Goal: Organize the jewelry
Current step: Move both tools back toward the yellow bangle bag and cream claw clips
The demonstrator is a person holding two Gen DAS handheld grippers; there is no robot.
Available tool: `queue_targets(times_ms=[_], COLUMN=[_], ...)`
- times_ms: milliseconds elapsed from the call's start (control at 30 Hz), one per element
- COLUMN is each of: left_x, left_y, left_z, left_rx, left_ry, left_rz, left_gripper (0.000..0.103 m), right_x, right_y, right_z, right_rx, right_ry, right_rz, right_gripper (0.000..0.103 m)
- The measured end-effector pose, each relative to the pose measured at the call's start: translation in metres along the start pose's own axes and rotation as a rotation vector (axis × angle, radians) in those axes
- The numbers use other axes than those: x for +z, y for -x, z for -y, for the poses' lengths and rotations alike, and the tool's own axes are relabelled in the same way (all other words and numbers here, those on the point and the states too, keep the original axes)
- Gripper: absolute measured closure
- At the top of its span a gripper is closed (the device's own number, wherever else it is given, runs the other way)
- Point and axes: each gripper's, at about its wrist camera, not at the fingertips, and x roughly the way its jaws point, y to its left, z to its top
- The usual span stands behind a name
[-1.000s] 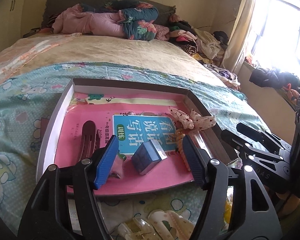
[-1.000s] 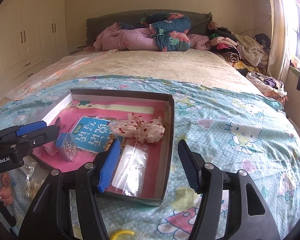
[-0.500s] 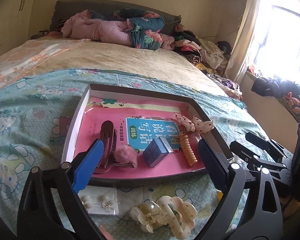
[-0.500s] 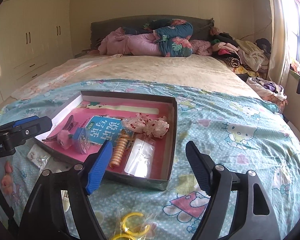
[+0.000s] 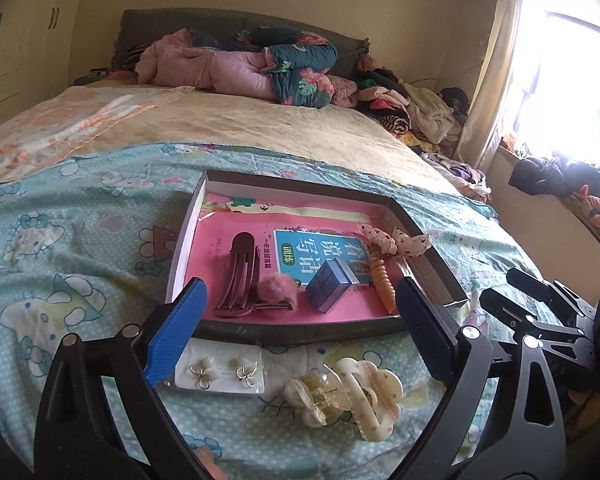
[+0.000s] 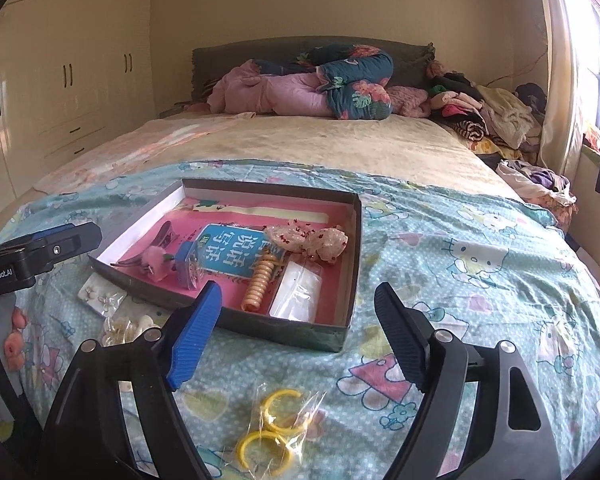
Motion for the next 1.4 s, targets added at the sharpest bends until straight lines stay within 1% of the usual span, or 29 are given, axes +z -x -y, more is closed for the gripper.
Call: queue_targets(times_ms=[367,833,1067,1400], left_x=[-0.020,-0.047,-0.059,-0.074], left_y=[0.008,0.010,0.007,-0.002], left_z=[0.006,0.011,0.015,0.019], left_rx=[0.009,0.026,0.044,0.069], left_ry=[-0.031,-0.064,-0.077,-0.092], left_rz=[-0.022,-0.082,-0.124,-0.172], left_gripper=[0.017,0.017,0.017,0.017], right_x=[-0.017,-0.037,-0.055,-0.083], right_y=[0.014,0.036,0.037,0.028], right_z=[-0.008,-0.010,-0.008,-0.009], right_rx=[0.011,0.012,0.020,0.029], right_ry=[0.011,0.020,0.020,0.014], right_rz=[-0.014,-0.025,-0.063,-0.126], right_gripper=[0.026,0.026,0.025,0.025])
